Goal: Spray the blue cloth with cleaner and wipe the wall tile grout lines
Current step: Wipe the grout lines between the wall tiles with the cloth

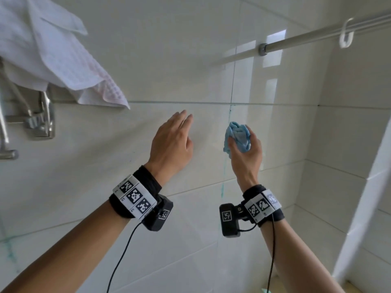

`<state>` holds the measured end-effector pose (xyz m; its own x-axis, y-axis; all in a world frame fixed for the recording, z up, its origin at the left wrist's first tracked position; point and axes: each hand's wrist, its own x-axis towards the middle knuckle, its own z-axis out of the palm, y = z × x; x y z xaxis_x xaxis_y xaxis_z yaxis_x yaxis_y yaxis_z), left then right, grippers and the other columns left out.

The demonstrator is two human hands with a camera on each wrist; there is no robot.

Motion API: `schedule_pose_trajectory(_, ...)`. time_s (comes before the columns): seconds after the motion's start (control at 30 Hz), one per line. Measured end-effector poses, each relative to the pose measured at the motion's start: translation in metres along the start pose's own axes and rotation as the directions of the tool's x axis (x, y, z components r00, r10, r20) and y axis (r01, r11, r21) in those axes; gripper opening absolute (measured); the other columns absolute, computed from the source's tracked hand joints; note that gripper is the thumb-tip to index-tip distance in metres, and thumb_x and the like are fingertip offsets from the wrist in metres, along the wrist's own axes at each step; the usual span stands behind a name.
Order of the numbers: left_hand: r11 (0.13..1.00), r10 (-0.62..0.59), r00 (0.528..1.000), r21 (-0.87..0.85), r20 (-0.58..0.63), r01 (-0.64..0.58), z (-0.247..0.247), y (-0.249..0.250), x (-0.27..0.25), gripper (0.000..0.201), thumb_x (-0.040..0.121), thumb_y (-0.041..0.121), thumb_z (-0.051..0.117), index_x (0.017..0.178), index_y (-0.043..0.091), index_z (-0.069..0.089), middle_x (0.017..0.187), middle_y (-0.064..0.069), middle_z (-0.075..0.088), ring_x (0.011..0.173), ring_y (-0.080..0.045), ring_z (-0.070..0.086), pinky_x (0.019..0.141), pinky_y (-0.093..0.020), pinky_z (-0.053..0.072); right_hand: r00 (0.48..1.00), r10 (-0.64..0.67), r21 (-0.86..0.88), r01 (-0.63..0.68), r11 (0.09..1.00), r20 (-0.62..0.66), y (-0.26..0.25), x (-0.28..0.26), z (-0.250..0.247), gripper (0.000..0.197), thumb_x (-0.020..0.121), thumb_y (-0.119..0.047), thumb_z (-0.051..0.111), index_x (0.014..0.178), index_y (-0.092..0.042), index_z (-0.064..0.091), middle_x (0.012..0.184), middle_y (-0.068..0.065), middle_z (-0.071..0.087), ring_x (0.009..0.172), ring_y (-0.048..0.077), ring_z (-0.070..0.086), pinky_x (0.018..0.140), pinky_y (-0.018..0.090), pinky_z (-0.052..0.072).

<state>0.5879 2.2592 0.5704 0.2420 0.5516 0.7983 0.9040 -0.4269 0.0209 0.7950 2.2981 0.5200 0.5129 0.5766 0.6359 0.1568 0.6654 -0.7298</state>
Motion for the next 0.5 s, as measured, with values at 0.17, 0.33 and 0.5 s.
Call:
schedule_pose_trajectory(0.17, 0.999, -0.002, 1.0, 0.036, 0.012, 0.002, 0.005, 0.005, 0.024, 0.062, 0.099, 0.012, 0.052, 0.159, 0.007, 0.036, 0.167, -0.013, 0.032, 0.155, -0.029, 0.029, 0.127, -0.041, 0.026, 0.996, -0.076, -0.079, 0.08, 0.994, 0.05, -0.005, 0.055, -0.004, 0.045, 0.085, -0.035, 0.079, 0.128, -0.03, 0.066, 0.117, -0.009, 0.07, 0.103, 0.01, 0.069, 0.082, 0.041, 0.065)
schedule_pose_trajectory(0.33, 0.992, 0.005, 1.0, 0.128, -0.002, -0.005, 0.001, 0.005, 0.052, 0.064, 0.098, 0.012, 0.051, 0.159, 0.006, 0.034, 0.169, -0.013, 0.028, 0.156, -0.031, 0.025, 0.127, -0.042, 0.024, 0.984, -0.164, -0.16, 0.174, 0.972, 0.075, -0.01, 0.125, 0.002, 0.044, 0.089, -0.026, 0.079, 0.13, -0.016, 0.067, 0.121, 0.0, 0.068, 0.099, 0.01, 0.066, 0.083, 0.019, 0.058)
schedule_pose_trajectory(0.5, 0.974, 0.085, 0.995, 0.215, -0.057, -0.071, 0.004, 0.013, 0.092, 0.062, 0.093, 0.008, 0.053, 0.153, 0.002, 0.044, 0.165, -0.017, 0.035, 0.153, -0.034, 0.033, 0.122, -0.049, 0.032, 0.957, -0.288, -0.217, 0.288, 0.933, 0.029, 0.0, 0.176, 0.018, 0.039, 0.093, -0.031, 0.074, 0.128, -0.014, 0.067, 0.125, 0.001, 0.066, 0.104, 0.011, 0.061, 0.093, 0.02, 0.05)
